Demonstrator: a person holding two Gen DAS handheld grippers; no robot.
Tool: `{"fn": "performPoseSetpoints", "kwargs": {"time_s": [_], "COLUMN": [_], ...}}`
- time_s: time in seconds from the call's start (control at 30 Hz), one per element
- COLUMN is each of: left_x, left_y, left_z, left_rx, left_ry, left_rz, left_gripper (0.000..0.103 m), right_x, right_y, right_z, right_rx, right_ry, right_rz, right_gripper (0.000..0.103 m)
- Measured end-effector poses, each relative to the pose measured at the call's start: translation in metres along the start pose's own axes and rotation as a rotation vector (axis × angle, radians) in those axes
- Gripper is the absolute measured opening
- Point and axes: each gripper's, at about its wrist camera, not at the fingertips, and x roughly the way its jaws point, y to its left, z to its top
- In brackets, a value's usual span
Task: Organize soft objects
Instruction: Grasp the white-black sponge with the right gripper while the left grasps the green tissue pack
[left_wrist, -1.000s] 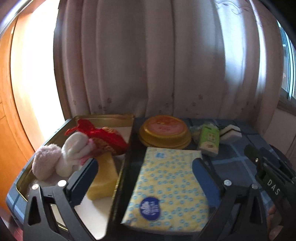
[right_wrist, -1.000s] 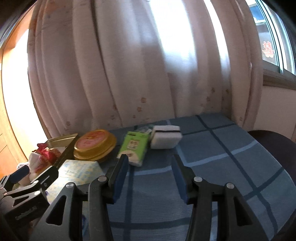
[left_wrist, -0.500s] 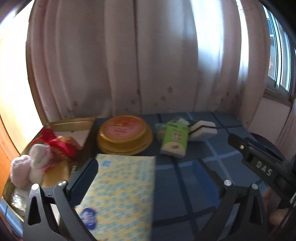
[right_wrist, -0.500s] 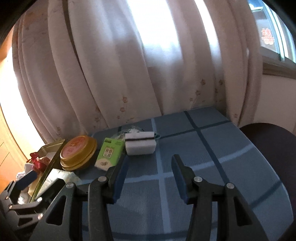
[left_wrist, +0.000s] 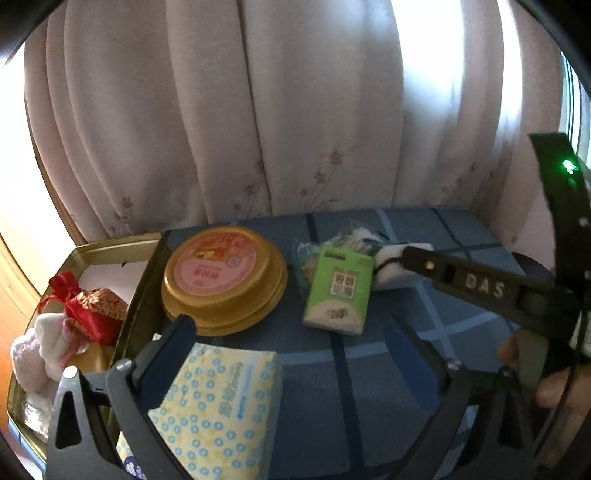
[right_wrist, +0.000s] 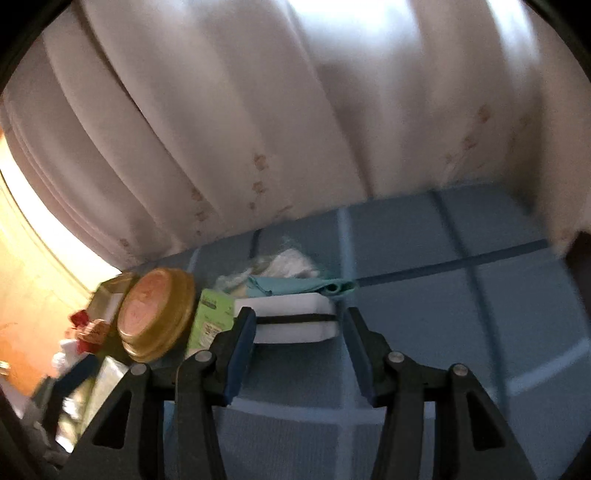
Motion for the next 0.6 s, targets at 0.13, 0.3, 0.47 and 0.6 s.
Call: {"fn": "performPoseSetpoints", "kwargs": {"time_s": [0.13, 0.3, 0.47, 0.6], "left_x": [0.009, 0.015, 0.019, 0.021], "left_y": [-0.002, 0.003, 0.007, 0.008], "left_z": [0.004, 0.01, 0.011, 0.012], "left_rx": [0.007, -0.02, -0.043, -0.061], "left_ry": [0.019, 0.044, 0.048, 0.068], "left_rz": [0.024, 0.033, 0.047, 0.042], "left_gripper": [0.103, 0.103, 0.103, 0.103], "right_x": [0.015, 0.021, 0.023, 0.011], "right_y": [0.007, 0.005, -0.001, -0.003], "right_z": [-0.003, -0.006, -0.006, -0.012], "right_rx": [-0.026, -0.021, -0.041, -0.067], "right_ry": [0.025, 0.007, 0.014, 0.005], "right_rz": [0.039, 0.065, 0.086, 0.101], "right_gripper": [0.054, 0.056, 0.05, 0.046]}}
